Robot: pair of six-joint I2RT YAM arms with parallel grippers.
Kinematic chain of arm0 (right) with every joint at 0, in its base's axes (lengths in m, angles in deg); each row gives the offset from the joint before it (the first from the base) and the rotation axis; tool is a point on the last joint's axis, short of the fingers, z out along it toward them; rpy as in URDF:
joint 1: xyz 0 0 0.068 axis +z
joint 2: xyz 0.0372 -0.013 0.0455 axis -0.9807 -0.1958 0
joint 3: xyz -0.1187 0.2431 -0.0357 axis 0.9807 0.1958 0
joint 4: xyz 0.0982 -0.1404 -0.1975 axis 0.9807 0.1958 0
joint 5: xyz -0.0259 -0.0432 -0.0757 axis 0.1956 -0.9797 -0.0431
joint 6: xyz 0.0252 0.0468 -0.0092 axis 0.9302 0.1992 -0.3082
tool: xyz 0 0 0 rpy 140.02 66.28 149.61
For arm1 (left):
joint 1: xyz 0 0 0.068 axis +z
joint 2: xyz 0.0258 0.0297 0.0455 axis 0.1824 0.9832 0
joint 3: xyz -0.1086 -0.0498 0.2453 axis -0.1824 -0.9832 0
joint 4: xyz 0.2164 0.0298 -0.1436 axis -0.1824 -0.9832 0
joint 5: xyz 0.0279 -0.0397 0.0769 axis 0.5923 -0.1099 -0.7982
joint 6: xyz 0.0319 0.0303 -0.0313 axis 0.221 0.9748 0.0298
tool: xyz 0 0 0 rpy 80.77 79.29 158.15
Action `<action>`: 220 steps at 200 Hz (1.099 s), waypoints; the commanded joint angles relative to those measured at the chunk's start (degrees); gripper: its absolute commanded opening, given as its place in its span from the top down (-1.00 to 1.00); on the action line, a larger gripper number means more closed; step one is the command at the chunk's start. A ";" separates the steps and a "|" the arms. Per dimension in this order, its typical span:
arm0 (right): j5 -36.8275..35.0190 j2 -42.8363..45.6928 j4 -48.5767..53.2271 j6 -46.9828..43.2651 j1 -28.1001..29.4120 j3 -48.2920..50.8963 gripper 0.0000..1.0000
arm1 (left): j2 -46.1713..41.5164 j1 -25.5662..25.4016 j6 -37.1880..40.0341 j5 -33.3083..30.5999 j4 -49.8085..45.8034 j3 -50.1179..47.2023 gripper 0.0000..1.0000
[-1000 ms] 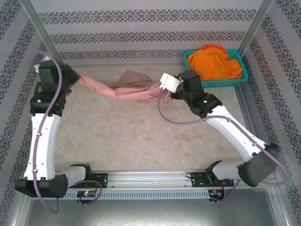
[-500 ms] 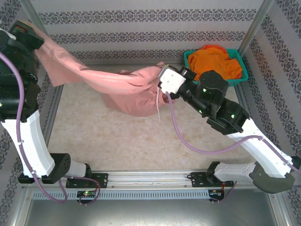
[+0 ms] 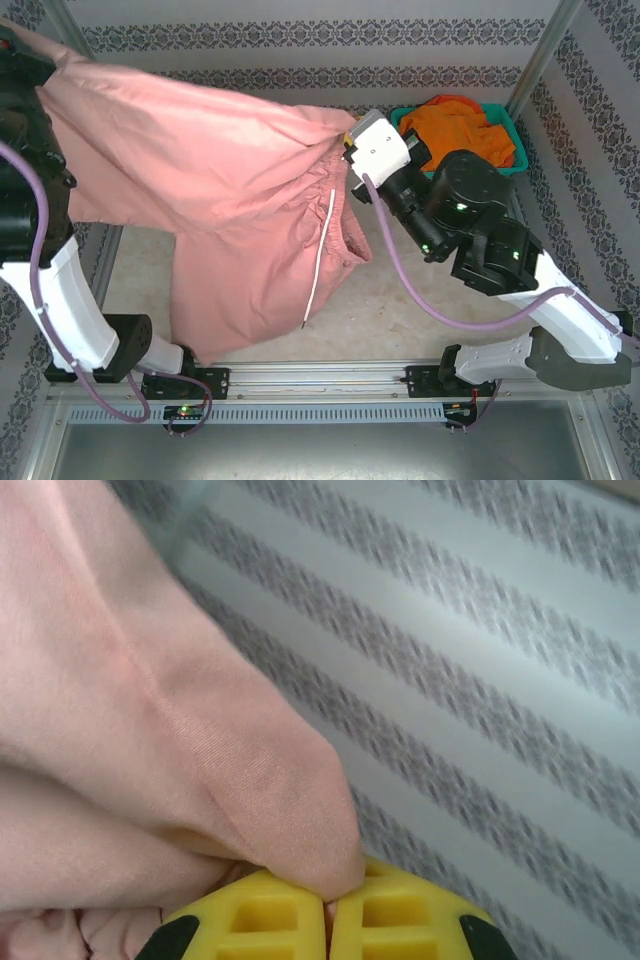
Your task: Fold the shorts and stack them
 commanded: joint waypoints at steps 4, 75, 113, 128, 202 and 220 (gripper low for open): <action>-12.58 1.69 3.21 7.18 -6.77 8.26 1.00 | 7.91 0.51 -0.17 5.21 0.28 -2.26 1.00; 12.82 -6.12 3.58 30.66 -36.38 29.12 0.52 | 24.57 -4.42 2.82 13.00 14.27 -17.54 1.00; 24.10 -23.98 8.52 41.13 -45.61 13.50 -0.33 | 39.26 -5.66 3.41 15.64 10.14 -6.61 0.06; 26.72 -25.55 9.72 42.44 -46.14 8.68 -0.51 | 39.15 -5.71 2.58 17.29 7.94 -5.39 -0.62; 43.43 -11.59 7.63 50.46 -45.86 31.62 -0.91 | -2.98 -6.69 -10.14 27.69 21.18 -69.61 -1.00; 44.83 -10.09 7.99 50.98 -46.09 37.01 -0.93 | -11.81 -7.71 -13.68 30.71 22.30 -84.35 -1.00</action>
